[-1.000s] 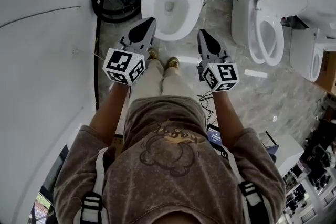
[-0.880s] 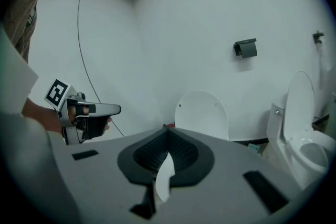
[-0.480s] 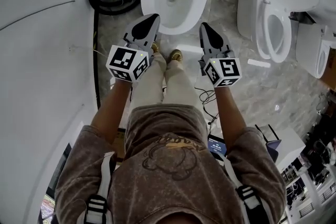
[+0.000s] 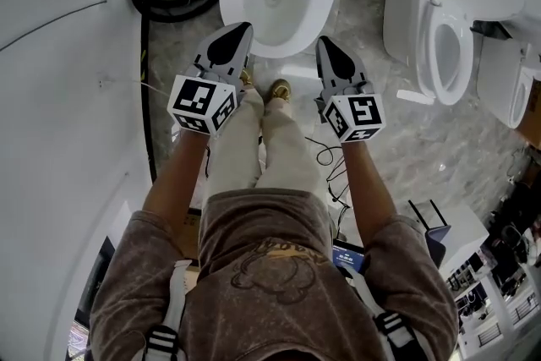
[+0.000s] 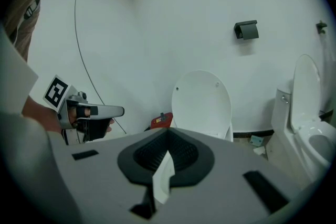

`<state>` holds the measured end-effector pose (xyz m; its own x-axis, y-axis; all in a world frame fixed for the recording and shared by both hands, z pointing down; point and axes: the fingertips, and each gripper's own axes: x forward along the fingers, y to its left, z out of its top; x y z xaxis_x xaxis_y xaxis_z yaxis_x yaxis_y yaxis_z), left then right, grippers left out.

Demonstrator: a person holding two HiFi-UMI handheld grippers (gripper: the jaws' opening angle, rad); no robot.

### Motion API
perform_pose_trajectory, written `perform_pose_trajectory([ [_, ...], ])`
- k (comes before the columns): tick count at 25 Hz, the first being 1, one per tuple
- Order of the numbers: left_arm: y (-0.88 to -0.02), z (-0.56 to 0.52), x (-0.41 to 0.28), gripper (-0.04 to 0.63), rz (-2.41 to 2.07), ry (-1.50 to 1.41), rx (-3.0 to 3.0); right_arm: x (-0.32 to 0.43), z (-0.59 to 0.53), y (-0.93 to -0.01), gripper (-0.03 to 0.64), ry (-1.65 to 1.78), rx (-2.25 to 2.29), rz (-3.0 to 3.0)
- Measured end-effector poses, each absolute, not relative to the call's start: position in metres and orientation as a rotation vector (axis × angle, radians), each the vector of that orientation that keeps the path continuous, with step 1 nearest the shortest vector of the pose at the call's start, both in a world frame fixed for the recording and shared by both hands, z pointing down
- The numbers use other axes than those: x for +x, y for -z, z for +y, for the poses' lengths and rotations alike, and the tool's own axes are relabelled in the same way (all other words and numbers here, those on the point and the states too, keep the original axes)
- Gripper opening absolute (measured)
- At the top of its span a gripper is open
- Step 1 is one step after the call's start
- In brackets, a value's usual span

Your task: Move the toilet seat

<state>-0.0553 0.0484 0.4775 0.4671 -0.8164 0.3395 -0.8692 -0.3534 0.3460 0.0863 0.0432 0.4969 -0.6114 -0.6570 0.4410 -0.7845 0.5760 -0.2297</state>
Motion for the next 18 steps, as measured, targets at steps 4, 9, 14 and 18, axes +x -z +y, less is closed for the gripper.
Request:
perform_pose_trajectory([
  [4,-0.492,0.047,-0.053,0.009,-1.402,-0.148,2.231,0.086,0.044,-0.514,0.0,-0.6,1.166,-2.491],
  [9,-0.52,0.048,-0.052,0.009,-1.397,-0.164,2.212,0.087,0.044,-0.538,0.0,-0.619,1.164,-2.478],
  [14,-0.544,0.053,-0.052,0.009,-1.389,-0.172,2.196,0.088,0.047,-0.562,0.0,-0.621,1.16,-2.468],
  [18,-0.562,0.058,-0.052,0.009,-1.381,-0.19,2.183,0.086,0.049,-0.579,0.002,-0.632,1.152,-2.464],
])
